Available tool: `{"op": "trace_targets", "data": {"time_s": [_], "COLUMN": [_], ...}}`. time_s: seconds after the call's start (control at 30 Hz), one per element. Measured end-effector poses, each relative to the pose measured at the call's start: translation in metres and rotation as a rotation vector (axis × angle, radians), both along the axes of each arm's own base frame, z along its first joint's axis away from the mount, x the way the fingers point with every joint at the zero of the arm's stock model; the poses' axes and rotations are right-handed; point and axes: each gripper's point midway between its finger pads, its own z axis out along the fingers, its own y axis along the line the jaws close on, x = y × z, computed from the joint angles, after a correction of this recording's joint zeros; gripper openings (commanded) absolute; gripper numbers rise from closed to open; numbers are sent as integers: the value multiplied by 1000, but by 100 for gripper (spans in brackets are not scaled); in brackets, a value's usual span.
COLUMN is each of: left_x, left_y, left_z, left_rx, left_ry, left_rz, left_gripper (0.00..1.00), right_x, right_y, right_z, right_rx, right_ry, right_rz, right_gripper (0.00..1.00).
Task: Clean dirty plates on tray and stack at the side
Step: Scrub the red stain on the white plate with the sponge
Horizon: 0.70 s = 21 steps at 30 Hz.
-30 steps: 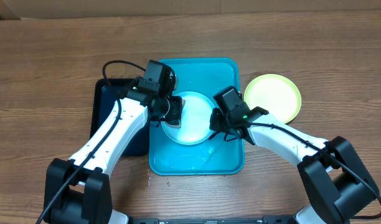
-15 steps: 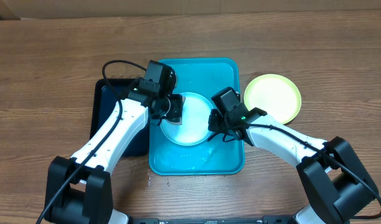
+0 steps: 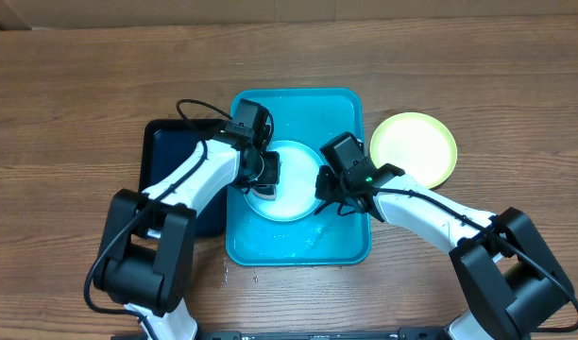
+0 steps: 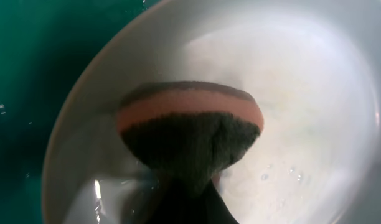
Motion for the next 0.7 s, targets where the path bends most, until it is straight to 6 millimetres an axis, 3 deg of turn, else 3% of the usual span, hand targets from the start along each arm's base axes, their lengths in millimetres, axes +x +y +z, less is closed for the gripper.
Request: {"op": "trace_targets", "data": {"time_s": [0.3,0.47,0.57,0.7], "left_x": [-3,-14,-21,-8], "left_y": [-12,-34,-45,-54], "left_z": [-7,-3,6,33], "left_rx": [-94,-238,-302,-344], "left_ry": [70,140,188,152], "left_rz": [-6,-37,-52,-69], "left_gripper": [4,4,4,4], "right_x": [0,1,1,2], "right_y": [-2,-3,-3,-2], "right_z": [-1,-1,0,0], "right_rx": [-11,-15,-15,-12], "right_ry": [-2,-5,-6,-9], "right_rz": [-5,-8,-8,-7], "right_gripper": [4,4,4,4]}}
